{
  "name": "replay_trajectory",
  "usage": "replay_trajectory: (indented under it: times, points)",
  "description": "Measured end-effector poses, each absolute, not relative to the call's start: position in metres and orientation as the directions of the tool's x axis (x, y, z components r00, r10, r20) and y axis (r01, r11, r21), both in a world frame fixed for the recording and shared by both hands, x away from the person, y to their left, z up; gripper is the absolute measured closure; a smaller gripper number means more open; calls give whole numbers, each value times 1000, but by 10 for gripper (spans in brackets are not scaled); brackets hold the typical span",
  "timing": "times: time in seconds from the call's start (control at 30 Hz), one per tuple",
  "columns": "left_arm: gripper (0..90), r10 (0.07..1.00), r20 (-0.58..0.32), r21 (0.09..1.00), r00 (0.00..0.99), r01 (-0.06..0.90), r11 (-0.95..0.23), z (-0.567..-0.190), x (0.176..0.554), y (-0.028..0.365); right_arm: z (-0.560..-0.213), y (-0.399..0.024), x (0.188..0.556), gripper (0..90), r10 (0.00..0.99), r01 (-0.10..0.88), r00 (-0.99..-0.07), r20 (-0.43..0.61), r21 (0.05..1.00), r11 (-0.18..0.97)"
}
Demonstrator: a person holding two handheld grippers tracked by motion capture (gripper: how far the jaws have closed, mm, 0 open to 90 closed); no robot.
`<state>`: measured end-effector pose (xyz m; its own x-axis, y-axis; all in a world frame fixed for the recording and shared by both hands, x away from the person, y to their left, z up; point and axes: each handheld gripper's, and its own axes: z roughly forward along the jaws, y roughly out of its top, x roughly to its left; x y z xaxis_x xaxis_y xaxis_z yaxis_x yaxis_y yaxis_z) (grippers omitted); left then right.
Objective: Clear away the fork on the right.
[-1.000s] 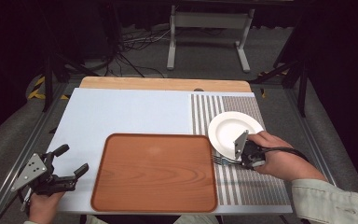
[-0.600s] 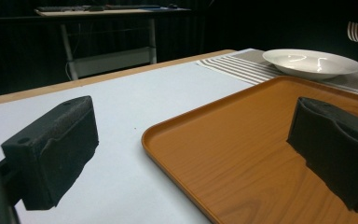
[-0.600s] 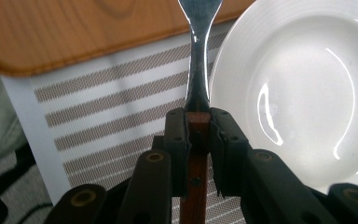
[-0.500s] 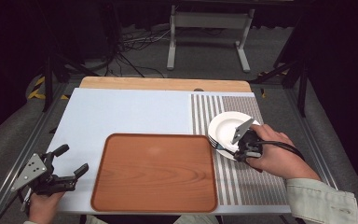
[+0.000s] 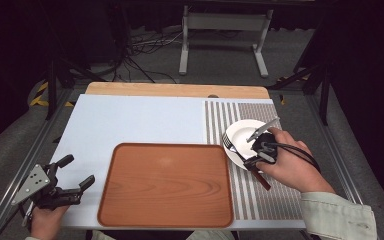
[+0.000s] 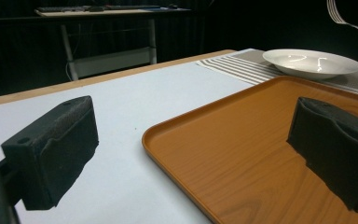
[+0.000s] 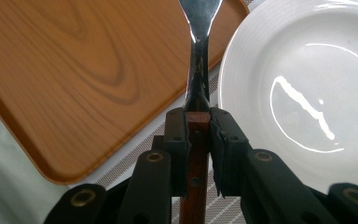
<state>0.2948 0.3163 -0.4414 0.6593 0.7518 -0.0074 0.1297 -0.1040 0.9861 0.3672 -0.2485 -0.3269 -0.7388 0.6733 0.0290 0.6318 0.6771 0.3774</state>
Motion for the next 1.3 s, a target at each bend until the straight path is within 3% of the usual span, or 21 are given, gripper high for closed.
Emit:
replay_trajectory:
  times: [0.37, 0.57, 1.3]
  points:
    - [23, 752, -6, 986, 659, 129, -106, -441, 295, 316, -328, -235, 365, 779, 789, 771, -600, 133, 361, 525]
    - [23, 751, -7, 986, 660, 129, -105, -441, 295, 316, -330, -224, 365, 779, 851, 859, -476, 221, 323, 397]
    - [23, 753, -8, 987, 658, 127, -101, -441, 295, 317, -344, -190, 369, 779, 908, 934, -320, 271, 252, 253]
